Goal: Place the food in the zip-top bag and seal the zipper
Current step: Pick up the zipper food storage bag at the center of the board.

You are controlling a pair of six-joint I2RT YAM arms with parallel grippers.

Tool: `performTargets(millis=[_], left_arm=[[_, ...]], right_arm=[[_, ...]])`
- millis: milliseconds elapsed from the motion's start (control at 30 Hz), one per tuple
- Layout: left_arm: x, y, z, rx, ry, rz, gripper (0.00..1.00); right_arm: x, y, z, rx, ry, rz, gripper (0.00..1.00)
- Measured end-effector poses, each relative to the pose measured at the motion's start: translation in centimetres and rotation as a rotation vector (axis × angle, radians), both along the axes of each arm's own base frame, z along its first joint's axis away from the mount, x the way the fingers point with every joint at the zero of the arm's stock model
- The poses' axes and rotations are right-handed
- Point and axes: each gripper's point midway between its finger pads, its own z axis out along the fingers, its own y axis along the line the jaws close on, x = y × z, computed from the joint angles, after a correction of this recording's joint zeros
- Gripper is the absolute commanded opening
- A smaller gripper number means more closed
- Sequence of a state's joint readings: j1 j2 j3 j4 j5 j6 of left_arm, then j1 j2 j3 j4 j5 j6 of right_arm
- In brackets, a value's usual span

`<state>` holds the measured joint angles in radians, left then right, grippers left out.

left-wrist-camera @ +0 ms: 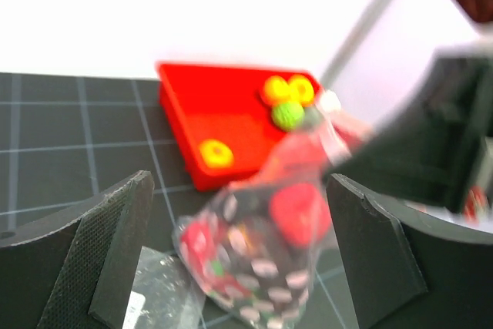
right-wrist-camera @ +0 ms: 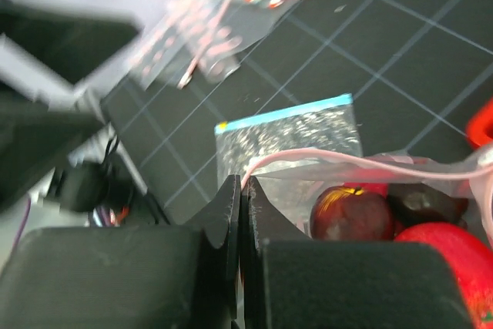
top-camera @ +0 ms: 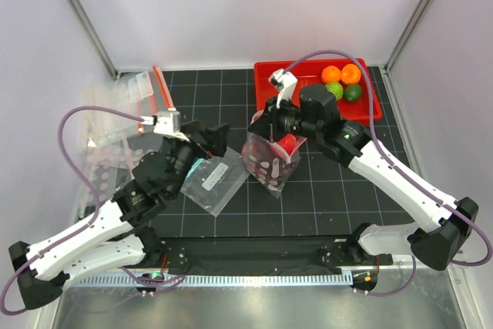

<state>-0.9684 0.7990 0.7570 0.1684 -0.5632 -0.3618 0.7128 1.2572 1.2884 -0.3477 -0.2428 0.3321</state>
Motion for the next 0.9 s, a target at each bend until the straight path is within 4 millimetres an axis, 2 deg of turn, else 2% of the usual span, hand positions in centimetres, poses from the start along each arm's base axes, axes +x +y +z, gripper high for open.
performTargets(millis=[67,167,300,367,467,667,900], left_arm=[[0.2,1.5,0.6,-0.021,-0.007,0.039,0.99],[1.1,3.0,0.4,-0.023,0.012,0.082,0.99],[3.2,3.5,-0.8,-0.011,0.068,0.089,0.99],[3.8,2.8,-1.8,-0.003,0.102,0.059,1.00],[3.4,0.8,-3.0,0.018,0.133,-0.047,1.00],[1.6,-1.5,-1.9,0.001,0.100,-0.212,1.00],[0.9,-4.0,-2.2,0.010,0.130,-0.342,1.00]], right_arm=[[-1.3,0.7,-0.2,-0.022,-0.025,0.090,0.01],[-3.3,1.4,-0.5,-0.050,-0.060,0.218,0.01],[-5.4,1.7,-0.3,-0.065,-0.105,0.333,0.01],[-6.0,1.5,-0.1,-0.068,-0.124,0.360,0.01],[-6.7,1.4,0.2,-0.071,-0.147,0.389,0.01],[-7.5,1.6,0.0,-0.076,-0.168,0.435,0.01],[-7.7,1.7,-0.1,-0.086,-0.189,0.452,0.01]])
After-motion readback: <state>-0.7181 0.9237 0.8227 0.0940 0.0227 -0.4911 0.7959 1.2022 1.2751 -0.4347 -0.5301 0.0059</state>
